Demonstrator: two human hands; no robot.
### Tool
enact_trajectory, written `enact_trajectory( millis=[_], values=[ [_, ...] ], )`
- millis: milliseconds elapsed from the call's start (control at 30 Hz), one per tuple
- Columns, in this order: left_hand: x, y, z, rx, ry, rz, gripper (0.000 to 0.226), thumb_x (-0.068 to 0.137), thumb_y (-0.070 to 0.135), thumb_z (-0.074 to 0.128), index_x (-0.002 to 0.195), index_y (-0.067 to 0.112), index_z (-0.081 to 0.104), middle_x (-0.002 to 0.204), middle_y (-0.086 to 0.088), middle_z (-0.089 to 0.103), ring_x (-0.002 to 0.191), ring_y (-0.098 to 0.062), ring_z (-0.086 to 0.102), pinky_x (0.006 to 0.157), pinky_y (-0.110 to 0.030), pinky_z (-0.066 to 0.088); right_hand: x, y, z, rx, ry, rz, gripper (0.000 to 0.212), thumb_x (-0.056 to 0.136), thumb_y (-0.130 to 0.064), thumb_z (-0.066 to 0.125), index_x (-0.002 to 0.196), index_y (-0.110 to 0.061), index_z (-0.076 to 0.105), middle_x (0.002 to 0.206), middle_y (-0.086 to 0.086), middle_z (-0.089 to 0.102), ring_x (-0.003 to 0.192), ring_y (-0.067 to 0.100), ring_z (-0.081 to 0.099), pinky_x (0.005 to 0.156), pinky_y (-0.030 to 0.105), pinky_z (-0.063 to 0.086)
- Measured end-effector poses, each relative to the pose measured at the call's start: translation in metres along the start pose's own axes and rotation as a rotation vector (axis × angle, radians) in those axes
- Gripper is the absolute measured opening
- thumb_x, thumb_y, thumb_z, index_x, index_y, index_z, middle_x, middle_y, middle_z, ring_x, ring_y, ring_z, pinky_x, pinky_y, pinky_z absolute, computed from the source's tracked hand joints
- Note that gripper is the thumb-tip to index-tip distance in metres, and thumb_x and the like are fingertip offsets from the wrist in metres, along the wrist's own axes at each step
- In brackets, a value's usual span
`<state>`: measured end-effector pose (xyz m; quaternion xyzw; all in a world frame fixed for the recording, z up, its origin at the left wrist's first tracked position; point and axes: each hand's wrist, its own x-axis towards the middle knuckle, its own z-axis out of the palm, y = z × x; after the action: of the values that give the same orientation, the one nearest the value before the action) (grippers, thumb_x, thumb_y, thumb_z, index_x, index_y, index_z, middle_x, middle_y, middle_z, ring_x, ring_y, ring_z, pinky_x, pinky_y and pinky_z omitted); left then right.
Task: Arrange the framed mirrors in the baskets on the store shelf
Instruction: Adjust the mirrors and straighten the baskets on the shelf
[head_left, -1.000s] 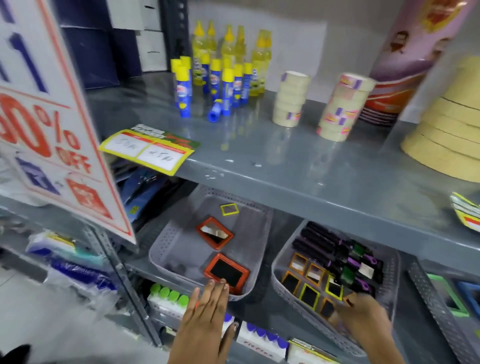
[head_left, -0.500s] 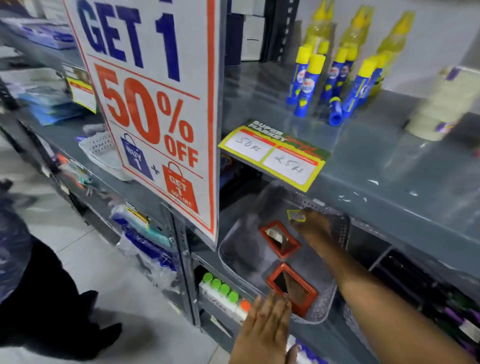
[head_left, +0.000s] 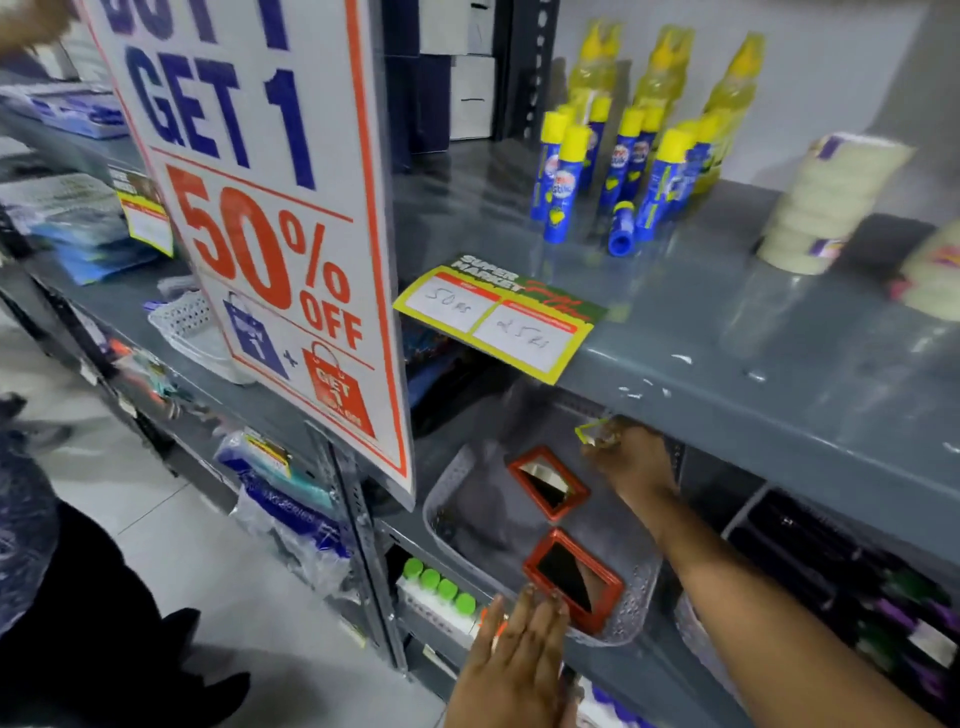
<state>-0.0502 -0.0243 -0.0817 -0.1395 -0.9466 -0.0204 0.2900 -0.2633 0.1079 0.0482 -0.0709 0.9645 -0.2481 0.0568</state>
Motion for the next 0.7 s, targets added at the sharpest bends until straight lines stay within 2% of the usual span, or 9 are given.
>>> enact_trajectory(
  millis=[33, 67, 100, 233, 333, 433, 533, 633, 700],
  values=[
    [0.011, -0.004, -0.012, -0.162, -0.088, -0.023, 0.055, 0.096, 0.047, 0.035, 0.124, 0.009, 0.065, 0.127, -0.003, 0.064, 0.127, -0.023, 0.047, 0.108, -0.046, 0.029, -0.010, 0.012, -0.009, 0.038, 0.084, -0.020, 0.020, 0.084, -0.043, 0.057, 0.067, -0.034, 0.052, 0.114, 0.012, 0.069, 0.112, 0.031, 0.060, 0.098, 0.039, 0.044],
    [0.015, -0.005, -0.009, -0.124, 0.026, -0.016, 0.054, 0.095, 0.046, 0.038, 0.124, 0.009, 0.065, 0.128, -0.004, 0.064, 0.127, -0.023, 0.047, 0.104, -0.046, 0.032, -0.024, 0.024, -0.022, 0.092, 0.206, -0.014, 0.025, 0.074, -0.048, 0.059, 0.061, -0.028, 0.051, 0.099, 0.009, 0.074, 0.101, 0.029, 0.066, 0.094, 0.040, 0.049],
    [0.015, -0.005, -0.013, -0.127, 0.010, -0.002, 0.055, 0.094, 0.046, 0.042, 0.127, 0.007, 0.062, 0.129, -0.006, 0.063, 0.128, -0.024, 0.046, 0.102, -0.047, 0.034, -0.043, 0.042, -0.035, 0.149, 0.256, 0.018, 0.027, 0.066, -0.049, 0.061, 0.062, -0.023, 0.057, 0.087, 0.006, 0.075, 0.094, 0.026, 0.069, 0.090, 0.040, 0.052],
    [0.014, -0.006, -0.013, -0.125, 0.001, 0.020, 0.062, 0.085, 0.046, 0.050, 0.131, 0.004, 0.055, 0.131, -0.010, 0.061, 0.129, -0.026, 0.043, 0.101, -0.050, 0.033, -0.132, 0.112, -0.083, 0.134, 0.115, 0.160, 0.011, 0.066, -0.019, 0.081, 0.065, -0.018, 0.071, 0.067, 0.000, 0.074, 0.067, 0.004, 0.068, 0.069, 0.019, 0.053],
    [0.014, -0.001, -0.016, -0.150, -0.028, -0.016, 0.062, 0.096, 0.048, 0.034, 0.125, 0.001, 0.062, 0.132, -0.012, 0.059, 0.129, -0.028, 0.043, 0.104, -0.050, 0.031, -0.189, 0.173, -0.098, -0.014, -0.006, 0.353, 0.021, 0.055, -0.030, 0.084, 0.066, -0.023, 0.068, 0.062, -0.005, 0.070, 0.061, 0.011, 0.064, 0.066, 0.032, 0.053],
    [0.015, 0.003, -0.015, -0.163, -0.064, -0.020, 0.067, 0.097, 0.050, 0.029, 0.128, -0.001, 0.059, 0.134, -0.015, 0.058, 0.131, -0.030, 0.041, 0.110, -0.049, 0.026, -0.217, 0.206, -0.093, -0.077, -0.150, 0.382, 0.018, 0.052, -0.037, 0.071, 0.059, -0.024, 0.061, 0.061, -0.009, 0.067, 0.066, 0.010, 0.066, 0.058, 0.023, 0.049],
    [0.012, 0.002, -0.011, -0.159, -0.083, -0.011, 0.068, 0.096, 0.051, 0.030, 0.132, -0.002, 0.053, 0.135, -0.018, 0.055, 0.135, -0.031, 0.034, 0.112, -0.049, 0.023, -0.226, 0.205, -0.085, -0.222, -0.272, 0.324, 0.022, 0.068, -0.022, 0.065, 0.055, -0.029, 0.049, 0.067, -0.009, 0.059, 0.069, 0.009, 0.058, 0.049, 0.015, 0.036],
    [0.011, 0.001, -0.010, -0.159, -0.114, -0.006, 0.071, 0.097, 0.053, 0.028, 0.133, -0.003, 0.052, 0.136, -0.020, 0.054, 0.136, -0.031, 0.031, 0.113, -0.048, 0.020, -0.226, 0.208, -0.072, -0.237, -0.294, 0.348, 0.007, 0.074, -0.018, 0.057, 0.070, -0.021, 0.052, 0.083, 0.004, 0.058, 0.076, 0.021, 0.059, 0.054, 0.028, 0.037],
    [0.011, 0.001, -0.011, -0.153, -0.142, 0.002, 0.072, 0.098, 0.053, 0.025, 0.134, -0.004, 0.050, 0.137, -0.020, 0.053, 0.136, -0.032, 0.031, 0.113, -0.048, 0.020, -0.227, 0.208, -0.069, -0.259, -0.278, 0.345, 0.006, 0.076, -0.021, 0.056, 0.074, -0.019, 0.051, 0.082, 0.004, 0.056, 0.079, 0.025, 0.060, 0.061, 0.032, 0.043]
  ],
)
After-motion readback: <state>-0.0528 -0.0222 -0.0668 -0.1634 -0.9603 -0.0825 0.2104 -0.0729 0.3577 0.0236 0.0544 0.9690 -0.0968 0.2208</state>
